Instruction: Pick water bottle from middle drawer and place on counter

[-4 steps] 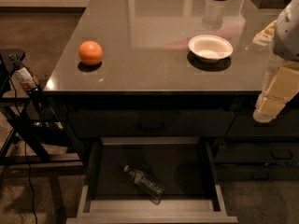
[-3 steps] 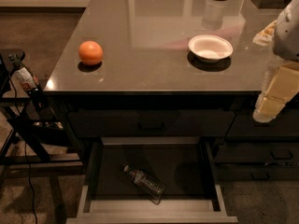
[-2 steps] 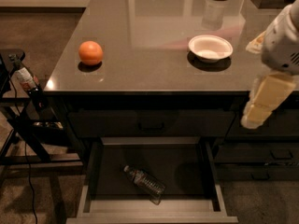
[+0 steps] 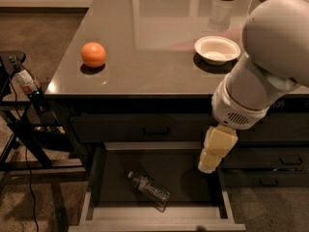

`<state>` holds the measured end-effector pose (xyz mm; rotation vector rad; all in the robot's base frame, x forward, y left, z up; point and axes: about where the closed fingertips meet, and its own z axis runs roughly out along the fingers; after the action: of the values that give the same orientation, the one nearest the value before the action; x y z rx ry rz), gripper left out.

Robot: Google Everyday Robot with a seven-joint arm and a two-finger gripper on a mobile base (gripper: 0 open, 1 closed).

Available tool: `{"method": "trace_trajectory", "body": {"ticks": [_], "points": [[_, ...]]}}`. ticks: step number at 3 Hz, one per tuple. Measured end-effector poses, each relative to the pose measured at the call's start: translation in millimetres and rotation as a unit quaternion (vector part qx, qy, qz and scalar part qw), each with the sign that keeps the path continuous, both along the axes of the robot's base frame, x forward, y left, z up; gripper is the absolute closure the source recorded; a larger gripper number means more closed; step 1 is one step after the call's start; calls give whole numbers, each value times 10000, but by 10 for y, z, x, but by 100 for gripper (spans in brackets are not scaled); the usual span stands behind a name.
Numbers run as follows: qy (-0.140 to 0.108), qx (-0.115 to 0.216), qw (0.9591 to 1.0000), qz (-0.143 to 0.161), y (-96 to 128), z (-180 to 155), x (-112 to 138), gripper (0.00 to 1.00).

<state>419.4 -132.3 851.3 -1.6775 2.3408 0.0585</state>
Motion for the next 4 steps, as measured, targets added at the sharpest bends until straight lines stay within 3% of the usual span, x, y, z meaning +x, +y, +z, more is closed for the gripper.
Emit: {"method": "trace_trajectory", "body": {"ticks": [1,2,3,4], "points": [[1,1,10000,-1,2,-1,0,0],[452,156,9988,-128,191,-426,-146,0],[870,290,9950,-388,482,-988,-262,0],[1367,614,9862,-703,667,-1352,-299,0]]}}
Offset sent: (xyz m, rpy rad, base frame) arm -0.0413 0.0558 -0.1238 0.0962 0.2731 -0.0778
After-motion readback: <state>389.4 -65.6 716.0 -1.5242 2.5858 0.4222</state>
